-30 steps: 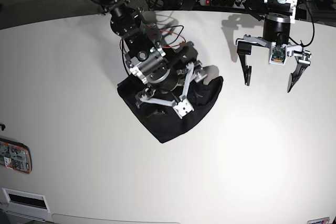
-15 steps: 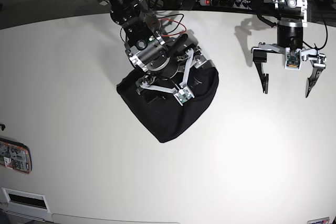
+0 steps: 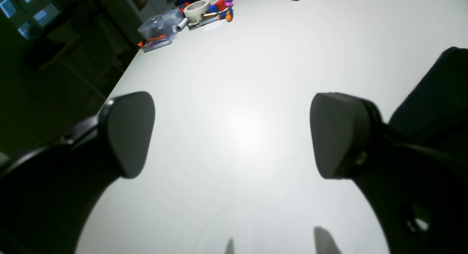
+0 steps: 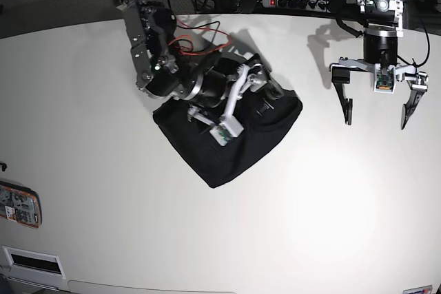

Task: Fold the T-shirt properly
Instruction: 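Press the folded bundle with the right gripper and push it inward, then grasp the bundle edges with both grippers and tuck them together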

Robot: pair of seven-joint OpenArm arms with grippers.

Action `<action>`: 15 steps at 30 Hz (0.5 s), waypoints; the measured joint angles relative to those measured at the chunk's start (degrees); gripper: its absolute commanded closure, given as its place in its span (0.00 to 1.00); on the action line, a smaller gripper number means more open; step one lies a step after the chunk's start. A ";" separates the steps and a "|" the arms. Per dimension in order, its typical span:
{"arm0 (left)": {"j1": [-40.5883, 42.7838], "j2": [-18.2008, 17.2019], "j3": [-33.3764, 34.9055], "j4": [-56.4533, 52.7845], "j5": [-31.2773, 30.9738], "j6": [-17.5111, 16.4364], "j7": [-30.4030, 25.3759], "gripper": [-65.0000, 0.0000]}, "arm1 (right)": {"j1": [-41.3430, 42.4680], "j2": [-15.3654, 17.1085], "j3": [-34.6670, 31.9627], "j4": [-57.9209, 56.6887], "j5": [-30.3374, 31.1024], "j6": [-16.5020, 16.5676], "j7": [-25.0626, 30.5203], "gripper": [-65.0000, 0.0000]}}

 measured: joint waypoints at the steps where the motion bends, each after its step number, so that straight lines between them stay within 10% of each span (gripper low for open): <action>1: 0.11 -0.07 0.02 0.00 -0.04 0.04 0.02 0.00 | -0.17 1.31 0.87 0.13 -0.44 -0.15 -0.26 0.00; 15: 1.53 0.09 26.14 -2.10 7.74 0.11 5.77 0.00 | 7.78 2.56 6.12 2.19 -0.57 -0.46 1.73 0.00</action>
